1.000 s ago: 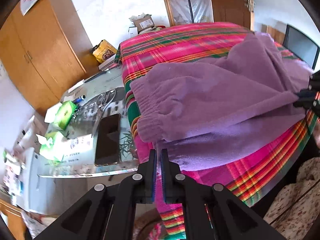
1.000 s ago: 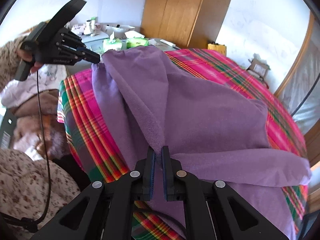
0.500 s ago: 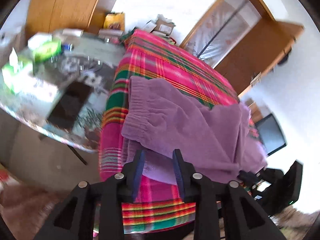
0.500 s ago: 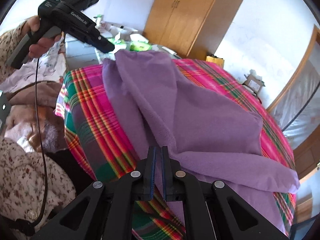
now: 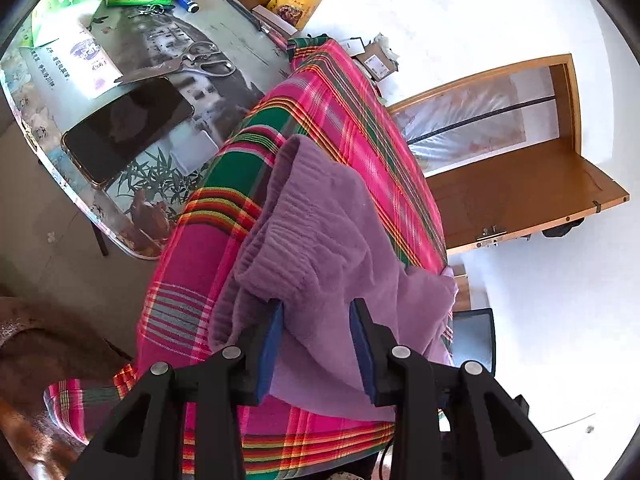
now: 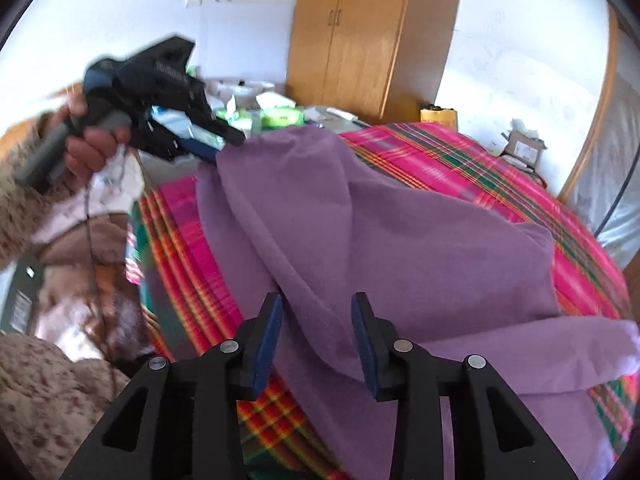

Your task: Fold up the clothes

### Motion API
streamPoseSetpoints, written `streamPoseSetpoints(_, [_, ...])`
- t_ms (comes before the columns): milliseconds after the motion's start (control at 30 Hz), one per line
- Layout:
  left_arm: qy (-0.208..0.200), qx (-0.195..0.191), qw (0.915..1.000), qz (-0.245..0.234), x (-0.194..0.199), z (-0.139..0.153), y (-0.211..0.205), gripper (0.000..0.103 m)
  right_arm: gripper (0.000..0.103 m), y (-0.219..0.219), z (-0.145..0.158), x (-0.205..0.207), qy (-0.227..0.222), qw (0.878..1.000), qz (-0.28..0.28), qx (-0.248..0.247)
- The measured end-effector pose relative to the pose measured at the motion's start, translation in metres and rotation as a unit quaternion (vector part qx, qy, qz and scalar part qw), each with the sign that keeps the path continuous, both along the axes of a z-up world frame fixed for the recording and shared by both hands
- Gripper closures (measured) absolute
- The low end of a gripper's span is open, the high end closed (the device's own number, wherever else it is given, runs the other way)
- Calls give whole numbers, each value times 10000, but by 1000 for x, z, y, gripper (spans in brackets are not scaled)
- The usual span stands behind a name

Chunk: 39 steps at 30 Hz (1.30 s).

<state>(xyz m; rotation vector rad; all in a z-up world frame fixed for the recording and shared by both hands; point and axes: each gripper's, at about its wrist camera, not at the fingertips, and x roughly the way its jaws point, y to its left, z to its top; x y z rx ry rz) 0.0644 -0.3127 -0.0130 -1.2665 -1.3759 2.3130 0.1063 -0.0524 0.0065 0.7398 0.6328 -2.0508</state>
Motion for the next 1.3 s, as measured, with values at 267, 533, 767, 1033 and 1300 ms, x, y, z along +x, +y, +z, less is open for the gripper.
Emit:
streamPoseSetpoints(267, [71, 233, 9988, 432, 1, -5, -7, 98, 95, 1, -2, 2, -150, 9998, 50, -112])
streamPoseSetpoints(533, [329, 245, 9966, 712, 26, 8, -6, 100, 96, 8, 19, 21, 214, 9995, 43, -240])
streamPoseSetpoints(767, [-156, -36, 9966, 805, 28, -17, -4, 99, 96, 1, -4, 22, 88, 9999, 8, 62])
streamPoseSetpoints(1033, [-189, -403, 9959, 790, 25, -16, 0, 98, 95, 0, -19, 21, -71, 9998, -122, 121])
streamPoseSetpoints(1300, [-85, -1127, 9862, 1206, 39, 14, 17, 94, 89, 9, -17, 16, -303, 9977, -480, -359])
